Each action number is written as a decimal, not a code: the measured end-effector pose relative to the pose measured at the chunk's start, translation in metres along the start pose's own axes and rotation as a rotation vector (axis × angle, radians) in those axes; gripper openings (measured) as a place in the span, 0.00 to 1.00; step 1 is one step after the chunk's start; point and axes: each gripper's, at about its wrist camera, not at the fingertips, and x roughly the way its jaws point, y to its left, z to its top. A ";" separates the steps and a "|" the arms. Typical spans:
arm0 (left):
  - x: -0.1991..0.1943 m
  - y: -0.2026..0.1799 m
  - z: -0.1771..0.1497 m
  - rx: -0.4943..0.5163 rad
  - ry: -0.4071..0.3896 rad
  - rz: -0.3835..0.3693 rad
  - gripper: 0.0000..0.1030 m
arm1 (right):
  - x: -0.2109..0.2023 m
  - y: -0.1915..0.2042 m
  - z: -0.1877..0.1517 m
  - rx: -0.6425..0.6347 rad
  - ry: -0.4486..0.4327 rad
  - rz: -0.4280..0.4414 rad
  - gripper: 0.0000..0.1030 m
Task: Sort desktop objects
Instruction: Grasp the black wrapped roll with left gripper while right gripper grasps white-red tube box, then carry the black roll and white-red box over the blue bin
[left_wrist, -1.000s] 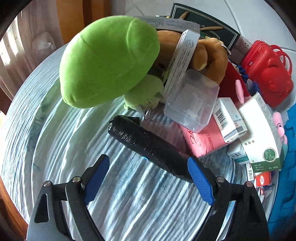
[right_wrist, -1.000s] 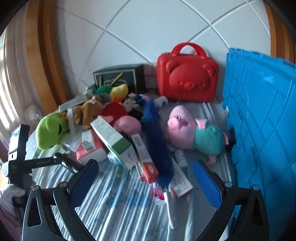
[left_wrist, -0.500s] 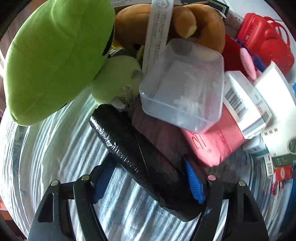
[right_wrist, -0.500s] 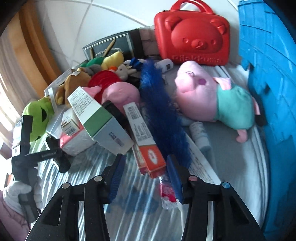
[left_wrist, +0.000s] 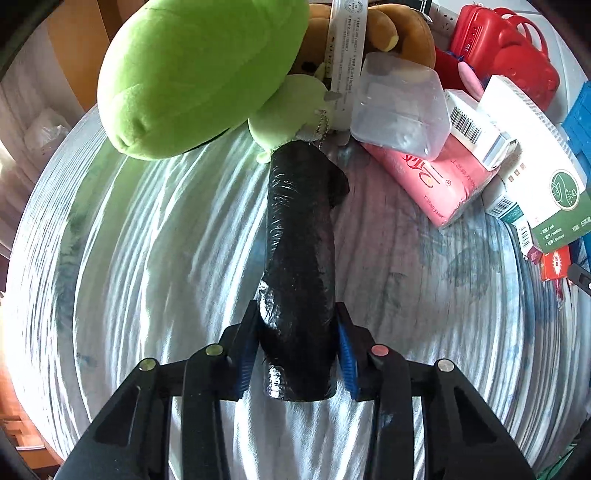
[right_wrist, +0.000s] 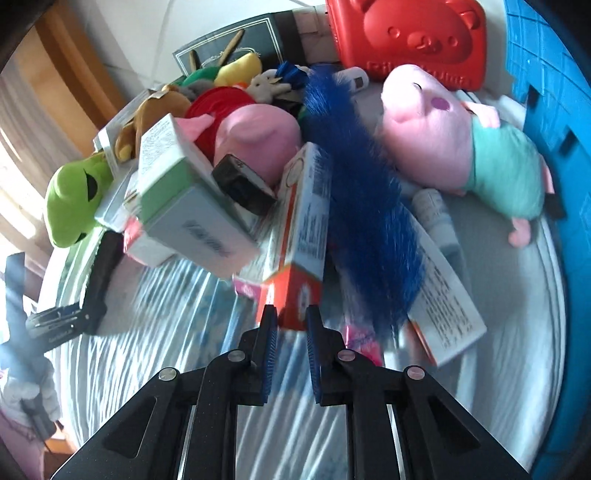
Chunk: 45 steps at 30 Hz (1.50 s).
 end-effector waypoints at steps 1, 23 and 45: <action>0.000 -0.001 0.001 0.001 -0.001 0.003 0.37 | -0.001 0.001 0.000 0.003 -0.005 -0.006 0.20; 0.009 -0.005 0.003 -0.025 -0.046 -0.018 0.34 | 0.045 0.006 0.035 0.041 0.027 -0.014 0.28; -0.189 -0.077 0.030 0.129 -0.440 -0.197 0.34 | -0.170 0.044 0.007 -0.070 -0.360 -0.090 0.22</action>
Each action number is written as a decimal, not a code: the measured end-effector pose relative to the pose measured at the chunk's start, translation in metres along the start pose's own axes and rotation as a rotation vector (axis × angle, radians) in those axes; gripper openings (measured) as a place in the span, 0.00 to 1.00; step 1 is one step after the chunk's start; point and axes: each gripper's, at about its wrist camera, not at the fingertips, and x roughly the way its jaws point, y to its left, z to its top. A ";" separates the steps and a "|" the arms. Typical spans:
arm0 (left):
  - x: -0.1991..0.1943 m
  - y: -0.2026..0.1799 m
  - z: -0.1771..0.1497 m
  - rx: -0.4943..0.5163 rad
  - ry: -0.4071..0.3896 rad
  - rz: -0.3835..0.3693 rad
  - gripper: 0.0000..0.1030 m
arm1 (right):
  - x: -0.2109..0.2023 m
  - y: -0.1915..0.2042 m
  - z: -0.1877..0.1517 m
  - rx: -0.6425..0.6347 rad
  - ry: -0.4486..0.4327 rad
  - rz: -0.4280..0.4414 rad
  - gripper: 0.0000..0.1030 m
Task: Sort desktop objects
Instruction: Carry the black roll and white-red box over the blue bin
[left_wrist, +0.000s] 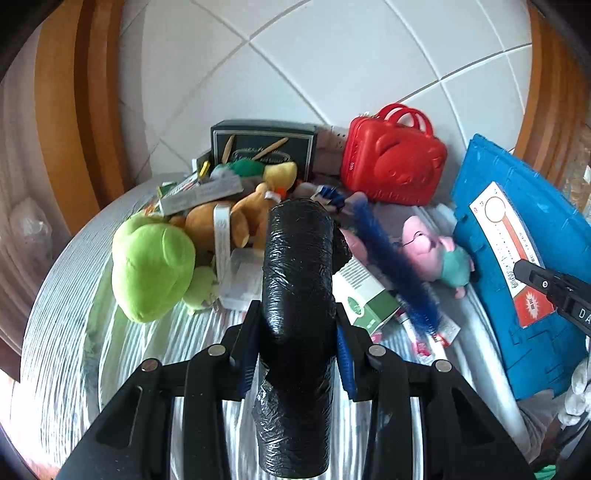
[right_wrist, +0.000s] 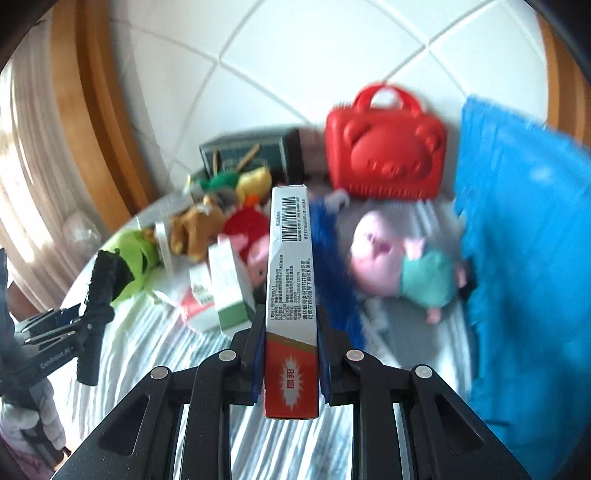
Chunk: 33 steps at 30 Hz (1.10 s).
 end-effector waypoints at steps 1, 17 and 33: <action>-0.007 -0.008 0.007 0.009 -0.020 -0.016 0.34 | -0.011 -0.002 0.003 -0.001 -0.019 -0.004 0.22; -0.097 -0.220 0.091 0.216 -0.234 -0.345 0.34 | -0.177 -0.117 0.036 0.003 -0.291 -0.239 0.22; -0.080 -0.438 0.079 0.418 -0.120 -0.400 0.34 | -0.216 -0.299 0.011 0.022 -0.233 -0.448 0.22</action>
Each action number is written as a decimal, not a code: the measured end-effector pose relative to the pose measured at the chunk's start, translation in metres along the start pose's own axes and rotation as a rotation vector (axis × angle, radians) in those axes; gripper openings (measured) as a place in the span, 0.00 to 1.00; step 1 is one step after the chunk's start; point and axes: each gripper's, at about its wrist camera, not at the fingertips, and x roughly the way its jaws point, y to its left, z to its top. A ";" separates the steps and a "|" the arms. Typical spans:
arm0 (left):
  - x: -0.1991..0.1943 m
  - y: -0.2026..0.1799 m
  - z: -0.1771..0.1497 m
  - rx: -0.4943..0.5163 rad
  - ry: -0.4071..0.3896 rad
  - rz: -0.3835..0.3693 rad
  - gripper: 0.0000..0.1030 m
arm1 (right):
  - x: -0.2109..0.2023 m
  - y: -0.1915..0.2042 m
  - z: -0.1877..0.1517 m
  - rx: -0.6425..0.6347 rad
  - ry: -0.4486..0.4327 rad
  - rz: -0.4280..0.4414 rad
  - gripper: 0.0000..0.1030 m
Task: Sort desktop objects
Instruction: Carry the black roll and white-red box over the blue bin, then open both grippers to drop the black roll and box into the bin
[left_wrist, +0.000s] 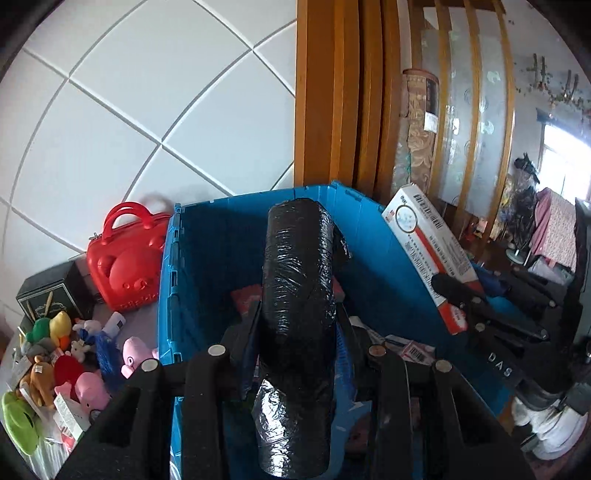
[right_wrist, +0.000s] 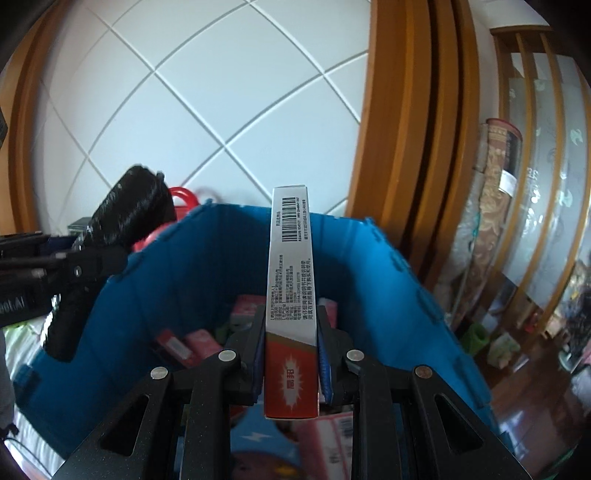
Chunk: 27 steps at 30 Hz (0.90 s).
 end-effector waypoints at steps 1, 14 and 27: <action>0.001 -0.004 0.001 0.009 0.000 0.012 0.34 | 0.004 -0.006 -0.001 0.009 0.008 0.001 0.22; 0.038 -0.051 -0.011 0.112 0.106 0.019 0.34 | 0.021 -0.026 -0.010 0.079 0.102 0.023 0.22; 0.040 -0.045 -0.010 0.062 0.116 0.037 0.34 | 0.022 -0.017 -0.015 0.021 0.110 0.009 0.23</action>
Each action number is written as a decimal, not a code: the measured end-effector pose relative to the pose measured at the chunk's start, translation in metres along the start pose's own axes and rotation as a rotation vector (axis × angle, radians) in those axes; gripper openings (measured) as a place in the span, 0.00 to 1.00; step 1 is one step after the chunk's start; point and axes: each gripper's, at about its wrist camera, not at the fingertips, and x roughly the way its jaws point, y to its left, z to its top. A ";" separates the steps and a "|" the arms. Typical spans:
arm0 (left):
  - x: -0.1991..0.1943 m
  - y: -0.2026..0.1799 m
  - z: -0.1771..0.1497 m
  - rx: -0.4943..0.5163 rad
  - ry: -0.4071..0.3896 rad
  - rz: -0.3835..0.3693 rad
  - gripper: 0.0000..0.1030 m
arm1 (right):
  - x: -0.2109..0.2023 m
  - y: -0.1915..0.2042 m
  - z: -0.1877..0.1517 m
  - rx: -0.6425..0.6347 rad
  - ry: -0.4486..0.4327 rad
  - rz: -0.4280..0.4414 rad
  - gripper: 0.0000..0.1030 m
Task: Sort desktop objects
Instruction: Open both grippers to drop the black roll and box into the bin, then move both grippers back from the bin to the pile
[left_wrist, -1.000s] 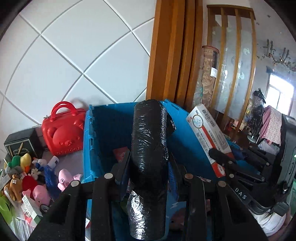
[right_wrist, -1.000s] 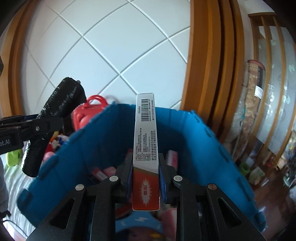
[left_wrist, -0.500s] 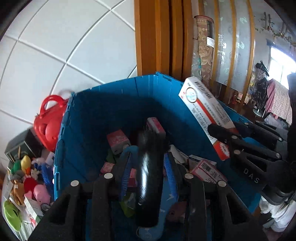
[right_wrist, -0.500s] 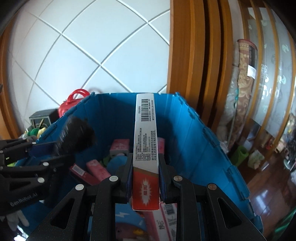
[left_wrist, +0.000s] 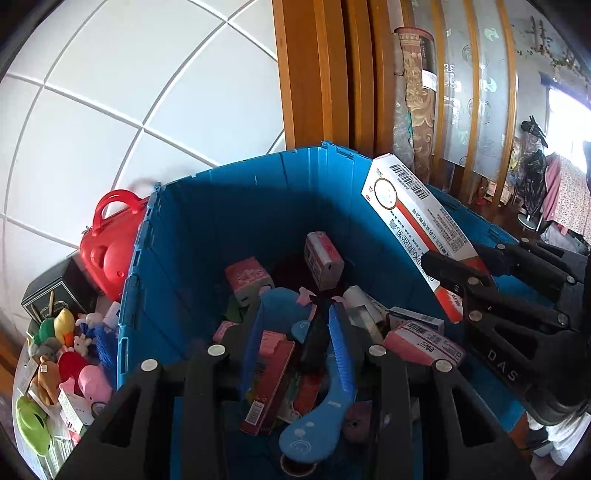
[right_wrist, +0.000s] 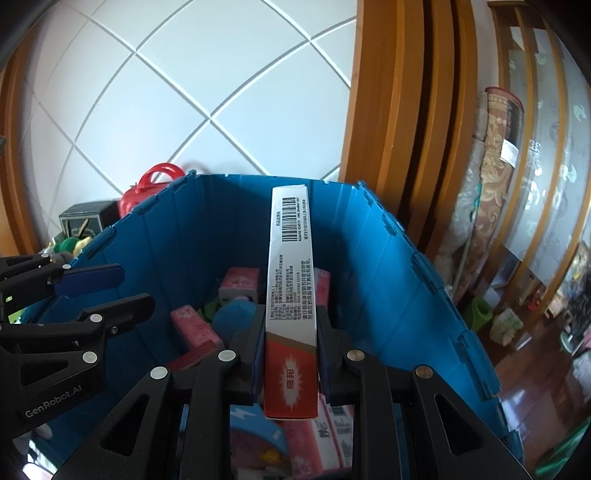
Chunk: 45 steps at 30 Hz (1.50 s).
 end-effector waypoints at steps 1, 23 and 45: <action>0.000 0.000 0.000 0.000 0.002 0.000 0.34 | 0.000 0.000 0.000 0.001 0.001 0.001 0.23; 0.006 -0.001 0.003 0.001 0.012 0.021 0.35 | -0.001 -0.007 0.001 0.067 0.002 0.008 0.85; -0.125 0.135 -0.071 -0.265 -0.283 0.283 0.77 | -0.064 0.074 0.018 0.082 -0.185 0.122 1.00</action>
